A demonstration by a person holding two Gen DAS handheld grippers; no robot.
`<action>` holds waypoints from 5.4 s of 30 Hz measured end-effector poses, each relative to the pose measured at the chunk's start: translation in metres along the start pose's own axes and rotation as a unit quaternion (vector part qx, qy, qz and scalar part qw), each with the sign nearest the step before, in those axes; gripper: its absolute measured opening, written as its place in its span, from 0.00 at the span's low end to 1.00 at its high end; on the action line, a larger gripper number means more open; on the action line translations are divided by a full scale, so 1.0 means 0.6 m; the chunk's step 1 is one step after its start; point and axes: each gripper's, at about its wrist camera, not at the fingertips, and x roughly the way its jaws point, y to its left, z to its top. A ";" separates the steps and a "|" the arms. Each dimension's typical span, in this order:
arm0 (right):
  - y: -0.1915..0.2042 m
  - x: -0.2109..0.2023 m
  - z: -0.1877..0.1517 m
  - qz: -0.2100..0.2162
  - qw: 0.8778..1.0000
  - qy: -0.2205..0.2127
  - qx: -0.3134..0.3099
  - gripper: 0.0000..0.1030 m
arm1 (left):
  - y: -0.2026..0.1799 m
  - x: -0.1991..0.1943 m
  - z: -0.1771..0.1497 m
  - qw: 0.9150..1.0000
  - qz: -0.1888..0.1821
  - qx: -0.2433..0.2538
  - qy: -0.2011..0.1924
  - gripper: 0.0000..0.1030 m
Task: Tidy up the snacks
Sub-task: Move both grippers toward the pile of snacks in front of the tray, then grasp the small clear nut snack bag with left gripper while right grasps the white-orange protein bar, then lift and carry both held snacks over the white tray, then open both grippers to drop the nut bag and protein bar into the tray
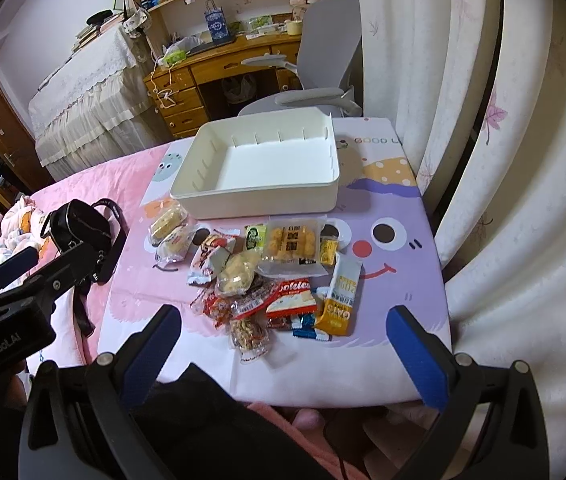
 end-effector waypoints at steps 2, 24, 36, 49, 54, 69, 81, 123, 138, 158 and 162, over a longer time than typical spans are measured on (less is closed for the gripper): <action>0.005 -0.001 0.003 -0.004 1.000 -0.005 -0.001 0.99 | 0.009 0.002 0.005 1.000 -0.005 -0.007 0.004 0.99; 0.045 0.032 -0.046 -0.075 0.995 -0.014 0.070 0.99 | 0.079 0.085 -0.005 0.992 -0.079 0.050 0.088 0.99; 0.010 0.065 -0.101 -0.122 0.988 -0.062 0.077 0.99 | 0.028 0.184 -0.037 0.976 -0.093 0.078 0.178 0.99; -0.104 0.170 -0.089 -0.058 0.997 -0.009 0.056 0.88 | -0.059 0.308 -0.080 0.955 -0.028 0.039 0.292 0.95; -0.135 0.231 -0.075 -0.001 0.999 0.041 0.035 0.83 | -0.077 0.355 -0.113 0.938 -0.006 -0.004 0.347 0.95; -0.159 0.382 -0.042 0.088 0.983 0.160 0.003 0.62 | -0.068 0.472 -0.196 0.894 -0.011 -0.152 0.420 0.72; -0.173 0.427 -0.008 0.077 0.978 0.195 0.000 0.42 | -0.049 0.516 -0.238 0.853 -0.014 -0.215 0.476 0.55; -0.230 0.305 0.097 0.137 0.977 0.123 0.104 0.37 | -0.004 0.239 -0.010 0.942 -0.053 -0.165 0.287 0.26; -0.186 0.279 0.206 0.116 0.990 0.014 0.084 0.37 | -0.019 0.314 0.194 0.976 -0.111 -0.082 0.169 0.26; -0.079 0.390 0.307 0.073 0.997 -0.019 0.020 0.56 | 0.013 0.446 0.245 0.974 -0.179 -0.070 0.116 0.76; -0.080 0.390 0.300 0.082 0.996 -0.012 0.032 0.60 | 0.004 0.443 0.244 0.977 -0.165 -0.052 0.123 0.76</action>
